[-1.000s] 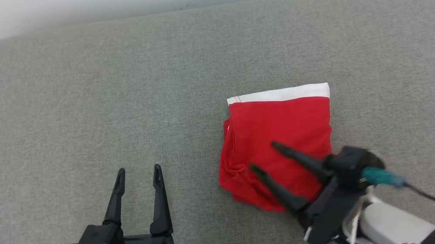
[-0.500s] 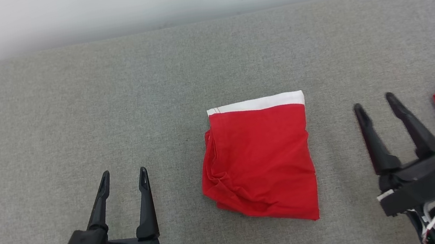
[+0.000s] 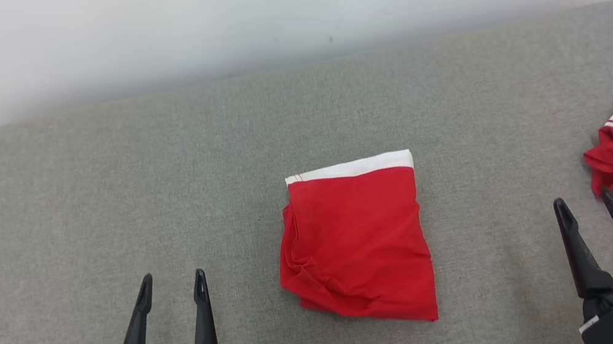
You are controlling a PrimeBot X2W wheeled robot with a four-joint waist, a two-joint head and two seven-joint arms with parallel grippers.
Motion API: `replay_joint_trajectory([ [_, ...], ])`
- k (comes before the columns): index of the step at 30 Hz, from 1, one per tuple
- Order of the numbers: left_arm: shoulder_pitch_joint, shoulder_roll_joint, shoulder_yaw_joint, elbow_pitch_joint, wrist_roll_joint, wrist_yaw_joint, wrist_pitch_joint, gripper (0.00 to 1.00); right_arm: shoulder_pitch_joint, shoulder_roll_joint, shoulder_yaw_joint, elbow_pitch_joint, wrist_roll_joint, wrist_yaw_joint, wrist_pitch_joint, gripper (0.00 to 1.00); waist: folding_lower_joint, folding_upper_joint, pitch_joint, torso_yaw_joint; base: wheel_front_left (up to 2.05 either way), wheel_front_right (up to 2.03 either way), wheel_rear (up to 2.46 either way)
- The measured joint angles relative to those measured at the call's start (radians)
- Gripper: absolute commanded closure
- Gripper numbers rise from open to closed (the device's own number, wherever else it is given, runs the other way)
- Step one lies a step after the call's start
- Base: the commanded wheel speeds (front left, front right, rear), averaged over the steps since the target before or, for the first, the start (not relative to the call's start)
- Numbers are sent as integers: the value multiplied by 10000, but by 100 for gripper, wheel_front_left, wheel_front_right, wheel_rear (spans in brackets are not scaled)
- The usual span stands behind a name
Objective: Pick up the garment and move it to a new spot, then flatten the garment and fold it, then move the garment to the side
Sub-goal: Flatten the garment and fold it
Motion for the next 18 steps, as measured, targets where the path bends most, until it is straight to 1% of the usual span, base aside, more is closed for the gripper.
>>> replay_joint_trajectory([
  [8,409,109,-36,-228,-19,117,88,0,715,263,-286,-543,-169,0,370,0,-1,0,-512,0,0,0,0],
  [18,484,153,-4,-234,-109,169,86,0,884,326,-343,-869,-215,0,610,0,-1,0,-624,82,0,0,0],
])
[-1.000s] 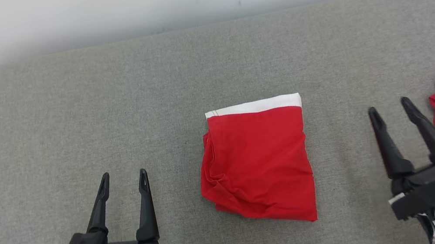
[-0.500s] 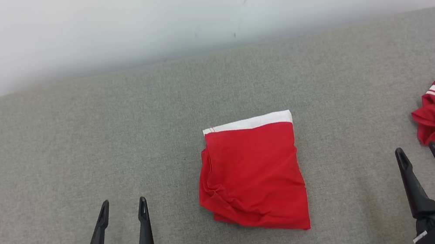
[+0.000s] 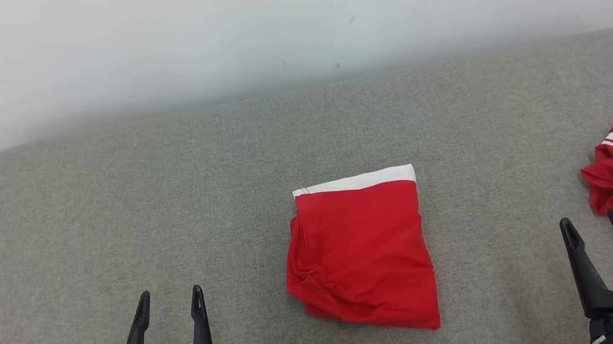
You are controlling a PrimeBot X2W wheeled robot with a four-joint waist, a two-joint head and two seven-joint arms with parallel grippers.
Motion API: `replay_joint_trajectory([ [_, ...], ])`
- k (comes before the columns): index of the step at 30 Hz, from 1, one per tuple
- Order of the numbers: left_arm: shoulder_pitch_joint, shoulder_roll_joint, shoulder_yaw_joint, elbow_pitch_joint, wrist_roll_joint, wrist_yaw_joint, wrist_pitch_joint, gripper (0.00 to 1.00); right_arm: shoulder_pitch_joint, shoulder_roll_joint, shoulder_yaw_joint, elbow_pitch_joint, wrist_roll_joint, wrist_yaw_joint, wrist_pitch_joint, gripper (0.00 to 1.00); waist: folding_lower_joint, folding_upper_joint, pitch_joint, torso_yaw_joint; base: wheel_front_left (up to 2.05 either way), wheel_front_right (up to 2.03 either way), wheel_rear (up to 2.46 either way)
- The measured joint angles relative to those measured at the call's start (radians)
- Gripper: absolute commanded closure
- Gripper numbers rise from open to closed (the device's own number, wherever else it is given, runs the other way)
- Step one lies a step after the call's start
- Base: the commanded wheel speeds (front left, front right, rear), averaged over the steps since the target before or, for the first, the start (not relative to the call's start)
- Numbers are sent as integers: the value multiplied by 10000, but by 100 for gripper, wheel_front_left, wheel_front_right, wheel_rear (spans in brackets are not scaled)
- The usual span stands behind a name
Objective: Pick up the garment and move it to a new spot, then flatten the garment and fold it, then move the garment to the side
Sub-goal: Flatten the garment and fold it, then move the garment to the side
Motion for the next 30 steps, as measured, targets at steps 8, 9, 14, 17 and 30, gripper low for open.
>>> replay_joint_trajectory([
  [8,-7,0,-58,10,-2,33,2,0,60,15,-56,-8,0,0,-4,0,0,0,-13,90,0,0,0],
  [9,-14,0,-81,6,0,33,2,0,64,21,-92,-6,0,0,-6,40,0,0,-11,120,0,0,0],
  [14,-56,-2,-146,-25,4,33,0,0,30,-65,12,150,25,0,12,100,1,1,33,344,0,0,0],
  [17,-183,-15,-157,-29,2,12,-12,0,-281,-291,428,341,123,0,2,100,2,0,103,533,0,0,0],
  [30,-681,-525,-495,123,48,-100,-232,0,-3257,-1202,4301,3392,1308,-2,-826,100,2,1,872,1686,0,0,0],
])
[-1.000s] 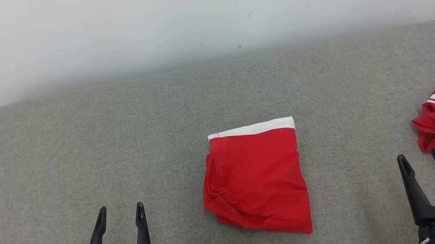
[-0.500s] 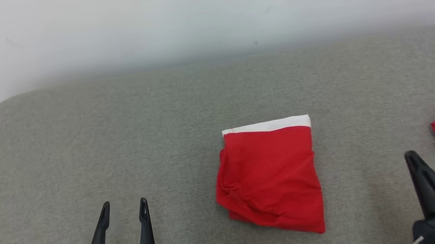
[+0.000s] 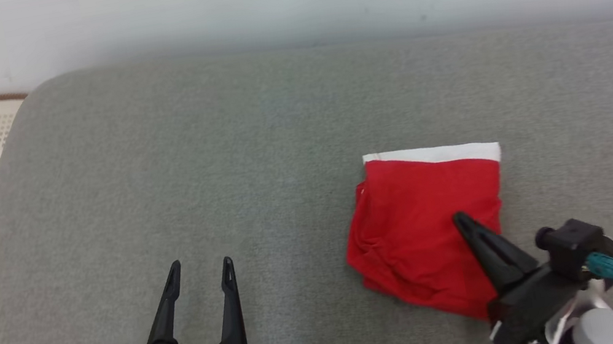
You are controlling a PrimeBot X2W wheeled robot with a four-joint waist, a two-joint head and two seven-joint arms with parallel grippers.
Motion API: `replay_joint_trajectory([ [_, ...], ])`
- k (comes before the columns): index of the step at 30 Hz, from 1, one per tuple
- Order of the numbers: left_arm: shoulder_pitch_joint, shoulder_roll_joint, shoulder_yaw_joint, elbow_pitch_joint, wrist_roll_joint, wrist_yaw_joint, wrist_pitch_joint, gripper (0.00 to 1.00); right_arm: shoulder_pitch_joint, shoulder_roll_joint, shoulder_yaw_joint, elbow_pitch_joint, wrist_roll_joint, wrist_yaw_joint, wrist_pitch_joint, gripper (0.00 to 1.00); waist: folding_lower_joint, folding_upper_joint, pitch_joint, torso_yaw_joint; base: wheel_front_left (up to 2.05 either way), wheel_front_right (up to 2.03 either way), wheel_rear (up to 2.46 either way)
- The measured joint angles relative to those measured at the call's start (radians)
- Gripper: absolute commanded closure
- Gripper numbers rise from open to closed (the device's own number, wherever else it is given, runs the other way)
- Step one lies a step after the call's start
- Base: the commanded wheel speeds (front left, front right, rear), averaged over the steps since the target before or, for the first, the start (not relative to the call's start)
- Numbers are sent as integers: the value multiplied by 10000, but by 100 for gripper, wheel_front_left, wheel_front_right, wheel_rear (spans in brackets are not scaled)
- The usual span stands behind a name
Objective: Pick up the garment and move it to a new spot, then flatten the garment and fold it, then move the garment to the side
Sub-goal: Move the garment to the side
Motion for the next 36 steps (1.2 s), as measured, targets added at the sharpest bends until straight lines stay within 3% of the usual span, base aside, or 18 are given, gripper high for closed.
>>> replay_joint_trajectory([
  [10,-364,-311,-88,230,29,-96,-128,0,-1649,163,2157,2023,1039,0,-602,100,1,0,639,676,0,0,0],
  [21,-367,-337,2,339,107,-88,-176,0,-2275,337,4794,2650,2159,2,-777,100,0,0,758,652,0,0,0],
  [25,-360,-299,73,337,117,-73,-180,0,-2302,268,4684,2395,2389,2,-809,100,0,0,732,485,0,0,0],
  [36,-314,-56,199,313,117,0,-174,0,-1320,-44,2234,6,1576,2,-848,100,-1,0,489,-272,0,0,0],
])
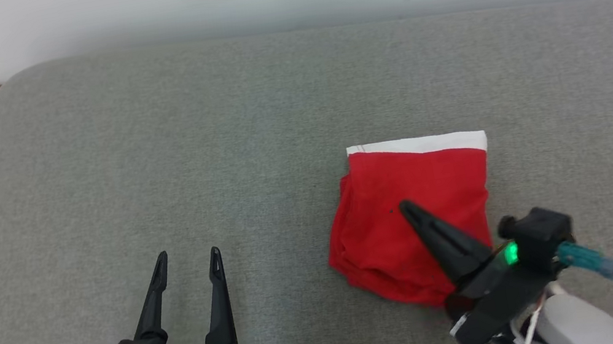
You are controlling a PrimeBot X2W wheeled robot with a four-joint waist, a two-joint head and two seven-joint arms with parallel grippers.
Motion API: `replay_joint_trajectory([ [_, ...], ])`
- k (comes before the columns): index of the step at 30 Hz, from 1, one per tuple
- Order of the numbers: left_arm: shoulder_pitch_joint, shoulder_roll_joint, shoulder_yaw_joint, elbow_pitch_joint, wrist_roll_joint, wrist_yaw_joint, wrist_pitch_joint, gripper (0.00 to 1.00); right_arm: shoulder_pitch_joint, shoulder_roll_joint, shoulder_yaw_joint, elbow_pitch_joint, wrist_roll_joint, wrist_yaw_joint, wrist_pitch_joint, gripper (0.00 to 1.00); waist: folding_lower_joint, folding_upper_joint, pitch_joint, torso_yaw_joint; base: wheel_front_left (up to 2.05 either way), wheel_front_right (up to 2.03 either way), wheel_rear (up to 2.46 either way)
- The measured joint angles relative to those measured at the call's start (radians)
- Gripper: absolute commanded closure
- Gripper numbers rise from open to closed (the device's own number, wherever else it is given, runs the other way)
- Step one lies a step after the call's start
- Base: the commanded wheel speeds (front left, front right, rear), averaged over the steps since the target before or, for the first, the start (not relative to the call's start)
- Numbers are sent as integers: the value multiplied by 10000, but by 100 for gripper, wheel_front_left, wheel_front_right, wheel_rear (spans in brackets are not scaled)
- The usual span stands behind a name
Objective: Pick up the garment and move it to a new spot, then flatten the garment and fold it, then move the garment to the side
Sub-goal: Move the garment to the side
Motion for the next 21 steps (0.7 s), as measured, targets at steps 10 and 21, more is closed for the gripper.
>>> replay_joint_trajectory([
  [10,37,138,0,-92,-2,63,92,0,1241,73,-3287,-949,-1177,-2,6,0,0,0,-285,-702,0,0,0],
  [21,244,374,59,-151,-33,140,178,0,2668,468,-5467,-1985,-2297,0,683,0,-1,0,-743,-1258,0,0,0],
])
